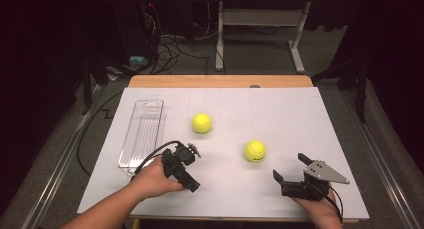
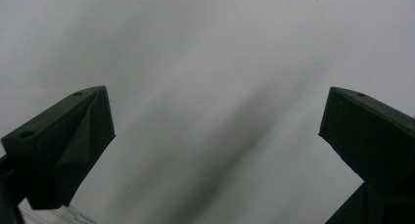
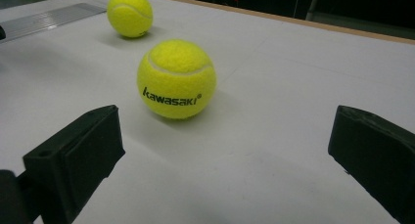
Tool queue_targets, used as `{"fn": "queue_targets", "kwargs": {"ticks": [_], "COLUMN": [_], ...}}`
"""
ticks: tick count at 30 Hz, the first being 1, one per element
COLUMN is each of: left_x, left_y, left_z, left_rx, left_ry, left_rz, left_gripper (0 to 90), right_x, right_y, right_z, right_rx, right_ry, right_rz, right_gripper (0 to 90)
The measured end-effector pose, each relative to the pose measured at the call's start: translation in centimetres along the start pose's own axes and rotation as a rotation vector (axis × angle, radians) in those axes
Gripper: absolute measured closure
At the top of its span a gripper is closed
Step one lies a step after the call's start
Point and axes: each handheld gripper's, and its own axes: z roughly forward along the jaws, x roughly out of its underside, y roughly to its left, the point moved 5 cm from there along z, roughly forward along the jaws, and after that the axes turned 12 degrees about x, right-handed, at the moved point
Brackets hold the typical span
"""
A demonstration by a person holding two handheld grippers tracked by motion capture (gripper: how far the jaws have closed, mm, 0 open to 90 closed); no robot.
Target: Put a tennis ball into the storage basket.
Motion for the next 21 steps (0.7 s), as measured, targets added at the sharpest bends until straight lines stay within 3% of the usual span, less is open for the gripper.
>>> {"fn": "queue_targets", "kwargs": {"ticks": [15,21], "left_x": [-0.6,-0.6], "left_y": [-0.2,-0.2], "left_z": [0.2,0.1], "left_rx": [0.011,0.023], "left_ry": [0.088,0.086], "left_rz": [-0.008,-0.015], "left_gripper": [0.6,0.6], "right_x": [-0.4,-1.1], "right_y": [0.6,1.2], "right_z": [0.5,1.3], "right_rx": [-0.018,-0.044], "right_ry": [0.015,0.038], "right_rz": [-0.004,0.000], "right_gripper": [0.0,0.0]}}
